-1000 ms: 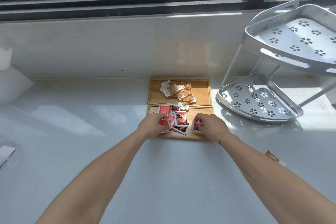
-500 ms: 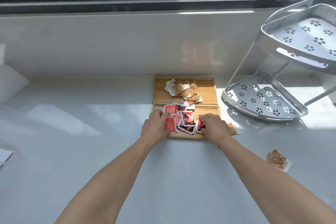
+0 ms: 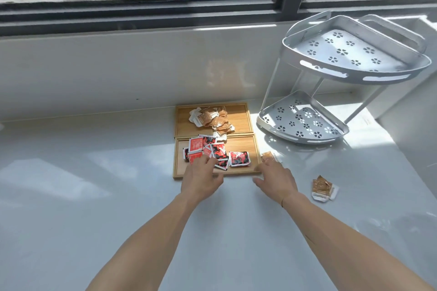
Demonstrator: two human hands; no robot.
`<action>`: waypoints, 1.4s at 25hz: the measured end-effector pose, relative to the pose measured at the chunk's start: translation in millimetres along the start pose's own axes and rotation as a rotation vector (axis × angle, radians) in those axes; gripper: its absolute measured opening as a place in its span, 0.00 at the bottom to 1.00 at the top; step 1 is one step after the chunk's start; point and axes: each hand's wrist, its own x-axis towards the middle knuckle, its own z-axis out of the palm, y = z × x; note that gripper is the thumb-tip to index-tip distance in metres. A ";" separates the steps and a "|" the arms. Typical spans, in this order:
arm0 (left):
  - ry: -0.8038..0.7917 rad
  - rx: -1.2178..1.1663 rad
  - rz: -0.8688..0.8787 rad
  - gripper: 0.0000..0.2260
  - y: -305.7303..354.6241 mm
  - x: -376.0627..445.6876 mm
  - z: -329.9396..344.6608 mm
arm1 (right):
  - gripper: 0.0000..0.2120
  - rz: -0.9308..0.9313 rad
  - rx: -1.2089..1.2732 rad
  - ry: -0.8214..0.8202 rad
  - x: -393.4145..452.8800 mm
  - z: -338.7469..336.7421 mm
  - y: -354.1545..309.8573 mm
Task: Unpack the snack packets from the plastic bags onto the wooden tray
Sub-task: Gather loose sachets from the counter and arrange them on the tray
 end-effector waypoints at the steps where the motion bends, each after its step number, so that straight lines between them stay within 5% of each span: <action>1: -0.038 -0.001 0.024 0.19 10.2 -0.5 5.8 | 0.17 0.016 -0.003 -0.017 -5.2 -0.2 11.2; 6: -0.176 0.012 0.101 0.23 64.6 10.2 29.5 | 0.17 0.097 -0.009 -0.065 -25.6 -8.7 80.0; 11: -0.147 0.066 0.130 0.22 114.0 43.4 38.0 | 0.16 0.178 -0.021 -0.032 -33.4 -26.7 142.1; 18: -0.103 0.272 0.031 0.18 145.4 90.2 55.1 | 0.25 -0.047 -0.200 -0.107 -26.0 -27.3 170.7; 27: -0.149 0.370 -0.057 0.17 166.1 103.3 80.4 | 0.14 -0.096 -0.186 -0.072 -11.1 -11.4 179.0; 35: -0.244 0.234 0.006 0.09 174.8 92.9 78.4 | 0.08 0.081 0.239 -0.163 -14.8 -26.1 203.1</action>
